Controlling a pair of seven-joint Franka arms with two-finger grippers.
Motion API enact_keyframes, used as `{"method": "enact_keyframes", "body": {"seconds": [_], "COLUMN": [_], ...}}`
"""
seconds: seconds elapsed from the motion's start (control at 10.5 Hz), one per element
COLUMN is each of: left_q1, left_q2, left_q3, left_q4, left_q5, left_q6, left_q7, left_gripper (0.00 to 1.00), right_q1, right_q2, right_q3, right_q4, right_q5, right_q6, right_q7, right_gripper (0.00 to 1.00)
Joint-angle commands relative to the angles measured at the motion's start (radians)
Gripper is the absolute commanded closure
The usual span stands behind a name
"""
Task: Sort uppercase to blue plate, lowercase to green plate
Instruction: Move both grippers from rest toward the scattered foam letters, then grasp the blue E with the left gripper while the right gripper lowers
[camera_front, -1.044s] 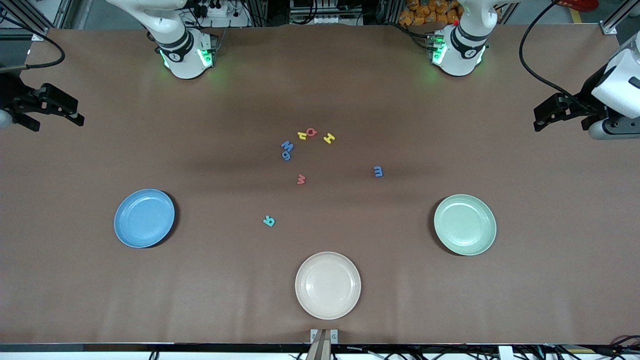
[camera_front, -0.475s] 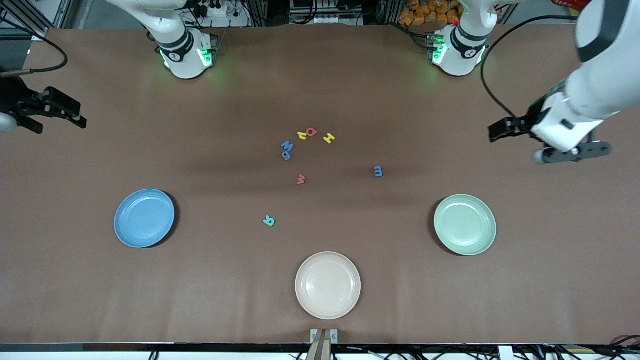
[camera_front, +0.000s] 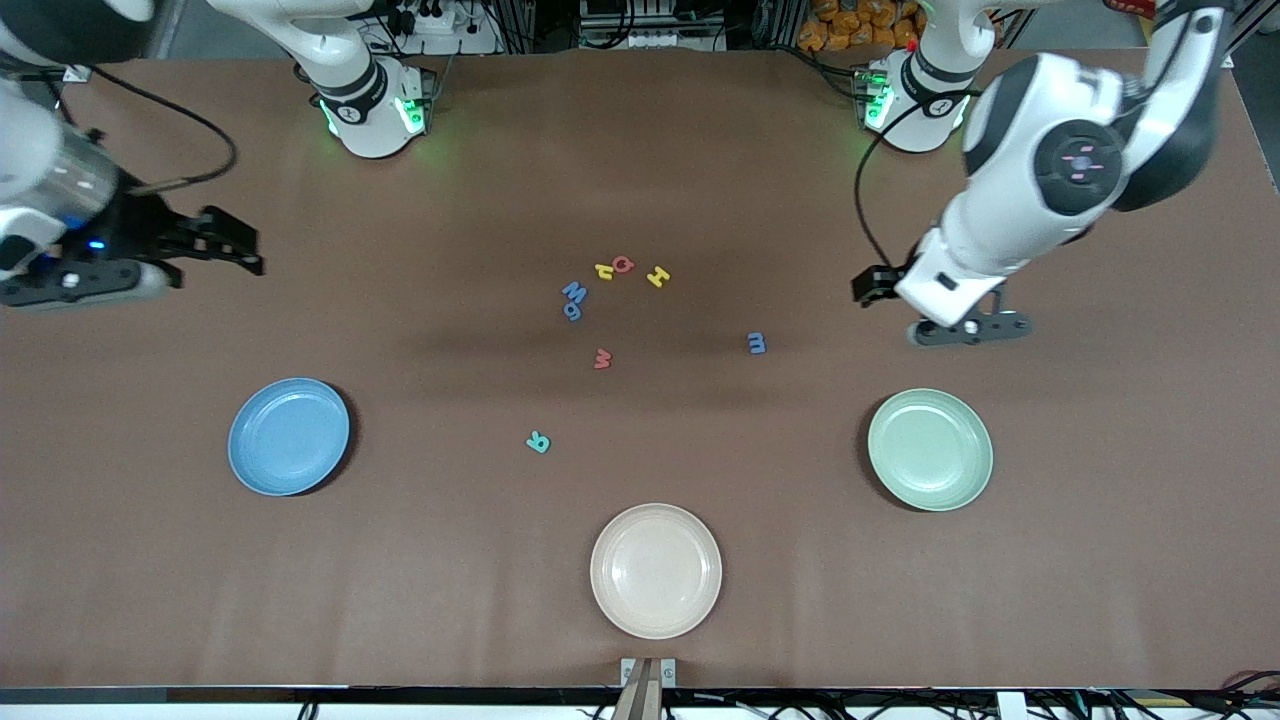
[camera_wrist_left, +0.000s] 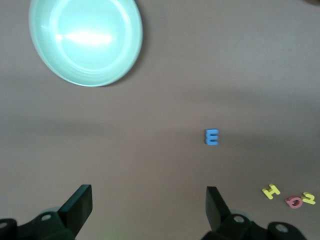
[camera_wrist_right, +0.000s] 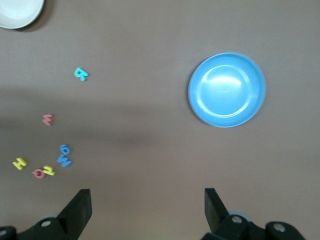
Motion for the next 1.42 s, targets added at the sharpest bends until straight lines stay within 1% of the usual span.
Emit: {"method": "enact_keyframes", "body": {"seconds": [0.0,0.09,0.19,0.28,0.47,0.57,0.66,0.76,0.95,1.04,1.23,1.33], "left_q1": [-0.018,-0.035,-0.066,-0.093,-0.126,-0.155,-0.195,-0.204,-0.224,-0.238,-0.252,-0.265], "left_q2": [0.04,0.063,0.08,0.119,0.187,0.221,0.251,0.275,0.319,0.344,0.393,0.414], "left_q3": [-0.027,-0.029,-0.029,-0.029,-0.027,-0.018,0.008,0.017,0.019,0.022,0.023,0.037], "left_q4": [-0.05,-0.065,-0.09,-0.105,-0.104,-0.102,-0.098,-0.095,-0.101,-0.098,-0.095,-0.093], "left_q5": [0.024,0.034,0.034,0.05,0.089,0.109,0.126,0.13,0.137,0.165,0.26,0.287], "left_q6": [0.095,0.133,0.18,0.243,0.317,0.349,0.369,0.397,0.461,0.486,0.527,0.54], "left_q7": [-0.028,-0.04,-0.06,-0.093,-0.138,-0.143,-0.144,-0.144,-0.167,-0.211,-0.29,-0.301], "left_gripper": [0.0,0.0,0.0,0.0,0.0,0.0,0.0,0.0,0.0,0.0,0.0,0.01], "right_q1": [0.081,0.11,0.142,0.172,0.19,0.204,0.224,0.242,0.285,0.298,0.321,0.353], "right_q2": [-0.013,-0.019,-0.026,-0.025,-0.017,-0.014,-0.014,-0.013,0.039,0.065,0.134,0.174], "right_q3": [-0.002,-0.002,-0.002,-0.002,-0.002,0.0,-0.002,0.0,-0.002,0.0,0.0,0.0], "right_q4": [-0.077,-0.12,-0.172,-0.215,-0.246,-0.27,-0.316,-0.359,-0.369,-0.367,-0.364,-0.364], "right_q5": [-0.008,-0.013,-0.011,-0.013,-0.011,-0.011,-0.011,-0.011,-0.011,-0.011,-0.008,-0.01], "right_q6": [0.046,0.072,0.121,0.167,0.195,0.23,0.3,0.373,0.419,0.438,0.484,0.523], "right_q7": [0.113,0.146,0.216,0.295,0.401,0.48,0.568,0.64,0.811,0.879,1.008,1.086], "right_gripper": [0.0,0.0,0.0,0.0,0.0,0.0,0.0,0.0,0.0,0.0,0.0,0.0]}}
